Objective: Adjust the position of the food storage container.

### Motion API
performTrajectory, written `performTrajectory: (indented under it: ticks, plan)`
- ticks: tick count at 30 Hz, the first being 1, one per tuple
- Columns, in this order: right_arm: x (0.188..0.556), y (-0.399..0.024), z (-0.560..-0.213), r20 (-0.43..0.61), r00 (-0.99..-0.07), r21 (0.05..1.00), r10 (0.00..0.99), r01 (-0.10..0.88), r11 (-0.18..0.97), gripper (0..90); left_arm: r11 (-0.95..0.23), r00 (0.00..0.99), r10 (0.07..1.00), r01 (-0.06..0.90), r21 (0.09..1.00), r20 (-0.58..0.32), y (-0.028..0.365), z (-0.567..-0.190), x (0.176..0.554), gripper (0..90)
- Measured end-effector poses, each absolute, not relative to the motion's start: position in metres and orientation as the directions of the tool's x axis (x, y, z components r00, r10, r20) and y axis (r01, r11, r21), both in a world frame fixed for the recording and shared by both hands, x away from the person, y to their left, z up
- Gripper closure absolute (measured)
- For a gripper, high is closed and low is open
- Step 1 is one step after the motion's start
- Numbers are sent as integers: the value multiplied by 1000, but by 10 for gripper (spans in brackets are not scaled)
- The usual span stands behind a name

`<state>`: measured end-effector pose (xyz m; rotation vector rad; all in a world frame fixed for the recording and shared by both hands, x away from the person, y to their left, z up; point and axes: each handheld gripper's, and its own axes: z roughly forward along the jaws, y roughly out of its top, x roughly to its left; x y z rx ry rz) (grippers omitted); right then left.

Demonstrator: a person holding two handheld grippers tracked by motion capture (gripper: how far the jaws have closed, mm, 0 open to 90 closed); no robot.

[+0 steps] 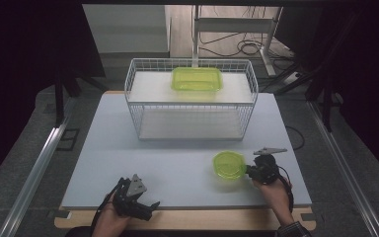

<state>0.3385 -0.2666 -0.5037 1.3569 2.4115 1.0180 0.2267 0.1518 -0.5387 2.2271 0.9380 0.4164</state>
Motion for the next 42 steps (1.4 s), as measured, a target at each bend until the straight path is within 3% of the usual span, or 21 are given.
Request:
performTrajectory:
  ticks: [18, 27, 35, 37, 42]
  plan:
    - [338, -217, -510, 266, -638, 653, 723, 670, 352, 886, -516, 691, 722, 510, 689, 30, 151, -540, 227, 9]
    - [338, -189, -515, 271, -673, 653, 688, 654, 382, 886, -520, 693, 720, 509, 686, 31, 151, -540, 227, 9]
    - [339, -174, -518, 190, -715, 659, 673, 601, 452, 863, -523, 696, 718, 505, 686, 36, 151, -539, 227, 9]
    - [336, -179, -513, 131, -725, 672, 676, 566, 478, 831, -520, 695, 718, 505, 689, 34, 151, -539, 226, 9]
    - [330, -189, -505, 104, -723, 689, 683, 548, 475, 753, -511, 692, 721, 502, 698, 31, 152, -537, 226, 9]
